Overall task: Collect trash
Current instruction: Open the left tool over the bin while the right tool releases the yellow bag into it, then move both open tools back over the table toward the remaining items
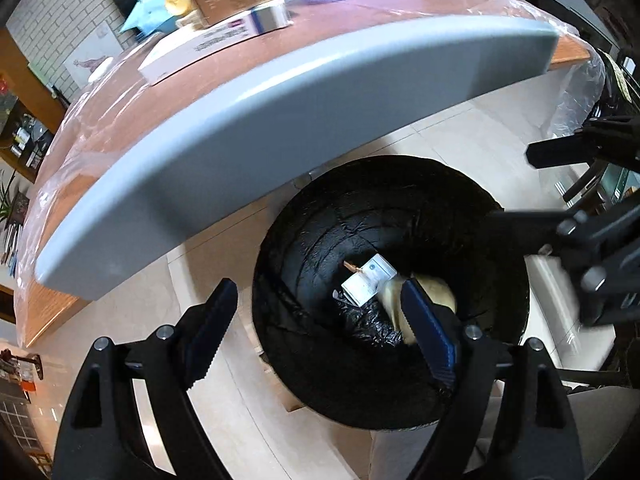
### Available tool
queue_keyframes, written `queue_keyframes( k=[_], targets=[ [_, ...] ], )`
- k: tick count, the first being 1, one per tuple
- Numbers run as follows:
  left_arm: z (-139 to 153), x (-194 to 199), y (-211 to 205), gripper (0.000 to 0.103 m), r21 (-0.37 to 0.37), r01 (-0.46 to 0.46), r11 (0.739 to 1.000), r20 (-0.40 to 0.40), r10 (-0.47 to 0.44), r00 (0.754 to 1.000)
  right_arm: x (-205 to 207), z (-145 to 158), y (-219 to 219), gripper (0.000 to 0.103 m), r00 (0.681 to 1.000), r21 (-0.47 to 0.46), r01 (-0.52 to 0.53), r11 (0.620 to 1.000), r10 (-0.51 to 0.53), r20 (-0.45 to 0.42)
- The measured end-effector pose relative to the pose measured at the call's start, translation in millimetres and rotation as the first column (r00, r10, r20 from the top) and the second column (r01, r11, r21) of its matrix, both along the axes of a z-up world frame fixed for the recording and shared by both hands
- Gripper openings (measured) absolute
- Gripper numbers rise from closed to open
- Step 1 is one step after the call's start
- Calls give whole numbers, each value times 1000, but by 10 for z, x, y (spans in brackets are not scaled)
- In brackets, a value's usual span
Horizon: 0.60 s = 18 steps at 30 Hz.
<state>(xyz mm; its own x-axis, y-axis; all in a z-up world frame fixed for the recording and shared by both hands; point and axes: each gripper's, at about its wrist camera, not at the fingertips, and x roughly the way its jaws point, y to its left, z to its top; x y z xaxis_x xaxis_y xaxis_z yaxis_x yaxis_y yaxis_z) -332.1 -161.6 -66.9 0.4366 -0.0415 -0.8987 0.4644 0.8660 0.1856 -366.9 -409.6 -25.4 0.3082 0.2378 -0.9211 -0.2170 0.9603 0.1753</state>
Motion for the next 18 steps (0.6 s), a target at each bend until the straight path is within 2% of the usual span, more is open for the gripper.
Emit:
queue_keyframes(
  k=[3, 7, 8, 10, 13, 16, 18],
  targets=[
    [104, -40, 102, 85, -25, -17, 1000, 11, 17, 1000, -105, 159, -107, 79, 999, -1, 3, 1000, -3, 42],
    [399, -125, 214, 85, -86, -29, 996, 51, 33, 998, -264, 551, -241, 81, 992, 29, 28, 999, -31, 125],
    [520, -155, 238, 87, -111, -30, 993, 72, 38, 997, -284, 645, -281, 83, 988, 40, 36, 999, -42, 151],
    [736, -184, 283, 99, -152, -29, 988, 124, 48, 991, -300, 860, -325, 89, 975, 63, 45, 997, -58, 215],
    [975, -131, 340, 101, -161, -43, 986, 209, 76, 975, -232, 1158, -235, 93, 954, 91, 12, 996, -39, 298],
    [1108, -14, 338, 101, -153, -56, 987, 261, 95, 961, -118, 1339, -84, 95, 918, 37, -17, 999, 1, 396],
    [1140, 91, 354, 101, -163, -55, 985, 271, 98, 958, 5, 1361, -11, 95, 906, -54, -5, 999, 28, 423]
  ],
)
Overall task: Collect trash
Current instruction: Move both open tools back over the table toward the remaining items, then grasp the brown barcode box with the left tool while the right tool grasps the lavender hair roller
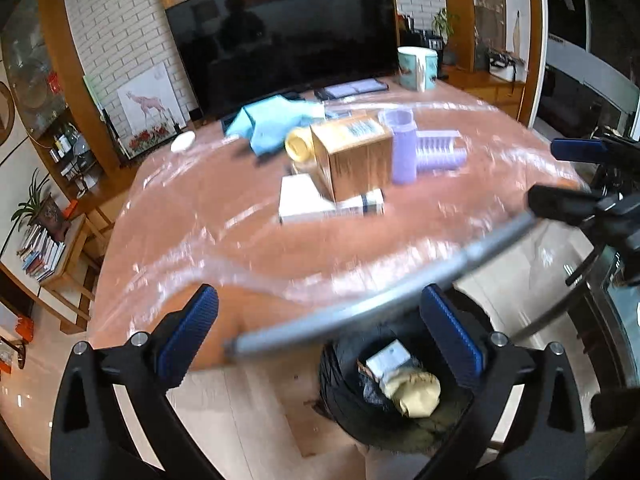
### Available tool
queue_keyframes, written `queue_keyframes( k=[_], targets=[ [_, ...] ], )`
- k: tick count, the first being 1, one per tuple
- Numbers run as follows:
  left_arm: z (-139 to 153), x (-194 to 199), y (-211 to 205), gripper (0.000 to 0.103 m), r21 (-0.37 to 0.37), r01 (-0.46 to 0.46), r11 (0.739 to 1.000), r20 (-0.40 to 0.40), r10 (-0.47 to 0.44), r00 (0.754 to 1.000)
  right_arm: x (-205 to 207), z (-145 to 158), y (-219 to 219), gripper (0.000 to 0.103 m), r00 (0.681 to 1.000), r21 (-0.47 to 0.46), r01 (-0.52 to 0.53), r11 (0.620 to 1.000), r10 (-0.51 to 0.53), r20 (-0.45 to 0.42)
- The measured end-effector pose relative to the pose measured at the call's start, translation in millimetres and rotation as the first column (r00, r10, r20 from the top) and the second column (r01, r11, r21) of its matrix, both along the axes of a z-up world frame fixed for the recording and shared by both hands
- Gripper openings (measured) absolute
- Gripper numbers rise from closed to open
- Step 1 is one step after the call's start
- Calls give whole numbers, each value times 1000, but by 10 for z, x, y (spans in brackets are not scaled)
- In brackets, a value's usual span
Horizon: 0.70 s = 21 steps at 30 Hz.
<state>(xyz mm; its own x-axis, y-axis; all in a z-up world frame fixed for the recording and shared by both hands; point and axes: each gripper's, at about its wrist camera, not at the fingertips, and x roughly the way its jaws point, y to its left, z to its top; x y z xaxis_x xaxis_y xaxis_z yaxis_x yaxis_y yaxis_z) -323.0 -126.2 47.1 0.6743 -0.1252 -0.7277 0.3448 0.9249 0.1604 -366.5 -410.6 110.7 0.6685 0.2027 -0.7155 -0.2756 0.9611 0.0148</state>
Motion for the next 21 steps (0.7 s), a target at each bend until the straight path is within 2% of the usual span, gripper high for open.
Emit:
queue_keyframes(
  k=[1, 6, 14, 21],
  targets=[
    [32, 72, -18, 101, -11, 0, 1000, 7, 0, 1000, 110, -23, 23, 95, 1000, -42, -4, 999, 5, 6],
    [155, 331, -137, 101, -67, 29, 997, 18, -28, 999, 536, -225, -77, 95, 999, -86, -26, 996, 22, -50],
    [174, 685, -437, 101, -103, 71, 992, 3, -71, 997, 983, -504, -134, 95, 991, -133, -79, 988, 64, -118],
    [41, 990, -516, 101, -123, 56, 991, -31, -60, 998, 1216, -712, -47, 83, 976, -113, -146, 983, 125, -178]
  ],
)
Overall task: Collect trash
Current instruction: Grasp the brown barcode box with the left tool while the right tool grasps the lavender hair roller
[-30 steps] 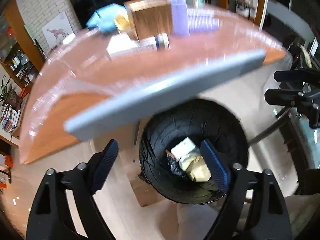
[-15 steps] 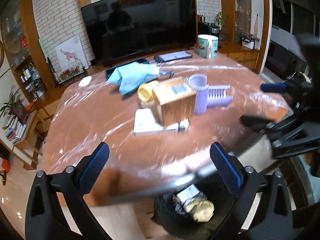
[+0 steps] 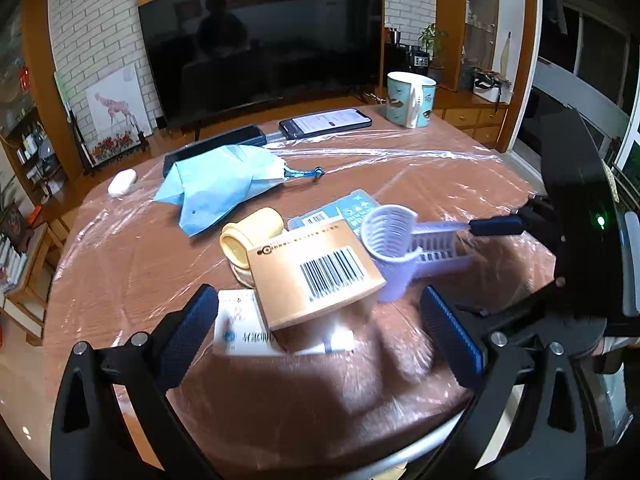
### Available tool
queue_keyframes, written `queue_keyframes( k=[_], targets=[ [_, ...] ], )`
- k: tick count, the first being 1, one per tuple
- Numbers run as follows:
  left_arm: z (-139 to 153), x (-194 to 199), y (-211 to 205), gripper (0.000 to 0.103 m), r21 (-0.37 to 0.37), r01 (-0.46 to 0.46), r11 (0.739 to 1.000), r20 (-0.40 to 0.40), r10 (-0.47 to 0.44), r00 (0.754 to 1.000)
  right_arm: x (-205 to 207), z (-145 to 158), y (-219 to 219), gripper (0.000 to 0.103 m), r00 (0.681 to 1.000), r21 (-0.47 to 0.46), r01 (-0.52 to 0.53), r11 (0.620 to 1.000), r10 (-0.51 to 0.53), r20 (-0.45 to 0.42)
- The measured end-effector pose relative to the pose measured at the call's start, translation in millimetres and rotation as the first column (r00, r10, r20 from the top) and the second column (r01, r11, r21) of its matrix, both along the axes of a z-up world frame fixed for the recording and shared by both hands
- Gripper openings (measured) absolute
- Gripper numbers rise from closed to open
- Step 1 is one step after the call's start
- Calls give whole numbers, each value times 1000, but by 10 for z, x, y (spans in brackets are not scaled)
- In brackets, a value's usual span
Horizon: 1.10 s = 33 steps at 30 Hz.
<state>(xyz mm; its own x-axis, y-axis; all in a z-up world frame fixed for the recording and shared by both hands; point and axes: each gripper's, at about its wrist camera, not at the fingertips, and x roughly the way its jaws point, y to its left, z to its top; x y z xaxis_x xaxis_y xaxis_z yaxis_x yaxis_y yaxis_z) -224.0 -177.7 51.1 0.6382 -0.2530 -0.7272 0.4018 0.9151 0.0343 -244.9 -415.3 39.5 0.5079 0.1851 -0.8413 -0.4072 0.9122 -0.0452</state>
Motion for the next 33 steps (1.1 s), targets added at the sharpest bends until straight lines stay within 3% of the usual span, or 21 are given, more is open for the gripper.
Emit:
queue_keyframes(
  k=[3, 7, 13, 16, 29, 33],
  targets=[
    [-49, 97, 48, 101, -30, -3, 1000, -24, 3, 1000, 88, -39, -43, 75, 999, 68, -6, 998, 9, -34],
    [-74, 204, 121, 98, -77, 1, 997, -51, -5, 999, 150, -10, -96, 56, 999, 105, -7, 994, 11, -38],
    [-112, 312, 160, 77, -101, 19, 995, -84, -27, 996, 135, 93, -138, 53, 1000, 177, -1, 984, 6, -29],
    [-114, 325, 179, 73, -95, 17, 995, -83, -25, 996, 96, 131, -110, 51, 1000, 179, -6, 984, 11, -25],
    [-93, 378, 421, 73, -112, -34, 993, -86, 25, 996, -35, 101, 106, 53, 998, 183, -38, 982, 47, -44],
    [-84, 365, 456, 73, -108, -40, 993, -82, 31, 996, -8, 90, 66, 46, 998, 216, -18, 976, 31, -59]
  ],
)
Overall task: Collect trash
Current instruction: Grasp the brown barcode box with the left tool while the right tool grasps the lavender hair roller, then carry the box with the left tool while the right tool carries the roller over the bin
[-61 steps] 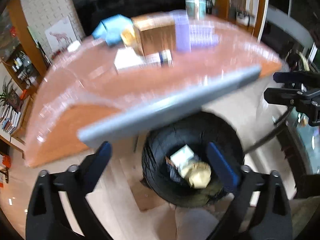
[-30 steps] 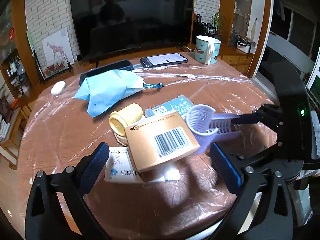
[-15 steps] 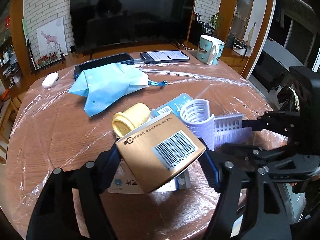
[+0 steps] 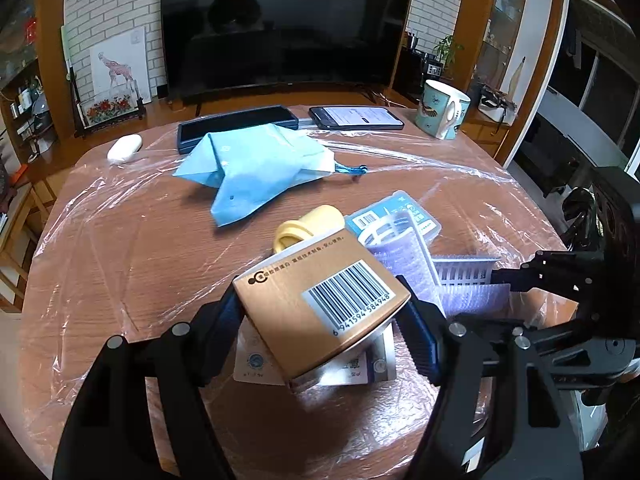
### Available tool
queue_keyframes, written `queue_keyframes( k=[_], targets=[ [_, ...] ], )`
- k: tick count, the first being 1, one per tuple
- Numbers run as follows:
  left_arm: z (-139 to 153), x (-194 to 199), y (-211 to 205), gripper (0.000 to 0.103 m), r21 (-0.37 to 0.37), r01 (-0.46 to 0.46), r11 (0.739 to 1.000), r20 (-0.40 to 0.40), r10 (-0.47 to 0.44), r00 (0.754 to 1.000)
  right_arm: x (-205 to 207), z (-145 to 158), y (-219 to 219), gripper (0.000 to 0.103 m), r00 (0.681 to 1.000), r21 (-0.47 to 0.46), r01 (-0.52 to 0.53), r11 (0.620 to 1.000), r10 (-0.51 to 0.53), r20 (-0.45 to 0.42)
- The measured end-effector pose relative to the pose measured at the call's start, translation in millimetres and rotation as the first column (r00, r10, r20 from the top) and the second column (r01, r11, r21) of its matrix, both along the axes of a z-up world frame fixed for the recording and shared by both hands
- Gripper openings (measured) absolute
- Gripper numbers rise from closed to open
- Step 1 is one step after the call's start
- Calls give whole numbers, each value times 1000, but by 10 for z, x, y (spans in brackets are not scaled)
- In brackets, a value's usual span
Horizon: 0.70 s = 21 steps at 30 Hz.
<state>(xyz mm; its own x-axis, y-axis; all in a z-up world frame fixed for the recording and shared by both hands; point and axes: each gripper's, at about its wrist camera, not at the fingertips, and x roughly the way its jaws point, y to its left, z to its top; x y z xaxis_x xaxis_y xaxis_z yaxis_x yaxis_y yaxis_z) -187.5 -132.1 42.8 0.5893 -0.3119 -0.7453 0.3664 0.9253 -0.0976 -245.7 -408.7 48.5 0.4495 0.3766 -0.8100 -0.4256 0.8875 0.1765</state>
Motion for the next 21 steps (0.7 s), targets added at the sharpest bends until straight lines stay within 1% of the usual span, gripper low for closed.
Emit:
queue_keyframes(
  k=[3, 11, 21],
  targets=[
    [26, -26, 26, 73, -3, -5, 1000, 8, 5, 1000, 2, 68, -117, 45, 999, 57, 40, 998, -40, -5],
    [79, -89, 84, 73, -21, -8, 1000, 13, 8, 1000, -174, 294, -293, 44, 995, 81, 91, 993, -95, 41],
    [154, -270, 45, 73, -24, 12, 1000, 27, -11, 1000, -359, 338, -461, 44, 989, 132, 140, 981, -145, 31]
  ],
)
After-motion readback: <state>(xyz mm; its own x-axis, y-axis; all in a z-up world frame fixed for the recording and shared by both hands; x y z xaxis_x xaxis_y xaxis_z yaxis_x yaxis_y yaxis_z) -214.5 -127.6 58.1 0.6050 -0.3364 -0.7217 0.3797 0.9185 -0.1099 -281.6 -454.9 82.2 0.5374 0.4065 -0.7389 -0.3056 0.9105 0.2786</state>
